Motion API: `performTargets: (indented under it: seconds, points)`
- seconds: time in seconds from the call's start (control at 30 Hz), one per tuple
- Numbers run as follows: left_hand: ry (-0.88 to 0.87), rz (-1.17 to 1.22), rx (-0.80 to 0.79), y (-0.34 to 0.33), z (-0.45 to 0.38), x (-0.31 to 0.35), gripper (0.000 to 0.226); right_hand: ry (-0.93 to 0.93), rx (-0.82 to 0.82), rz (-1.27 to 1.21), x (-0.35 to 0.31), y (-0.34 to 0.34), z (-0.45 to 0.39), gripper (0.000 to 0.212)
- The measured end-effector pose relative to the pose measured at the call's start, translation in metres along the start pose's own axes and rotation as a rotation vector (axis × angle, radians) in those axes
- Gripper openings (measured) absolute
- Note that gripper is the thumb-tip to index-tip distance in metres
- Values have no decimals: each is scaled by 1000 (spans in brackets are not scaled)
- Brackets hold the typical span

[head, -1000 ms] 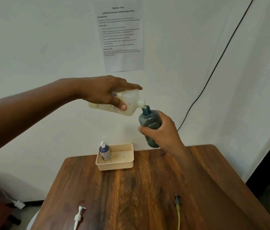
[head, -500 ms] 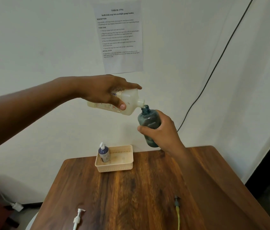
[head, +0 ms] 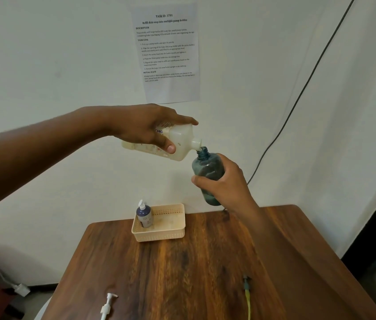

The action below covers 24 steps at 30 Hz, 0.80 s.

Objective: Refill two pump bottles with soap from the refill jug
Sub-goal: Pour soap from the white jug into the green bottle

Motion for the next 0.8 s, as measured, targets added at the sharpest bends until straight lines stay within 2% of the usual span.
performTargets:
  seconds: [0.8]
  points:
    - [21,-56,-44,14,-2,11,80,18,-4,0,-7,1,-2,61]
Point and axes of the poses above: each hand's wrist, its own z-axis away from the middle knuckle, its own y-axis out of the back of the hand, x = y × z, the point moved 5 cm from there along -z, towards the middle knuckle, and after that the axes turned 10 degrees about -y, right-handed, at the moved point
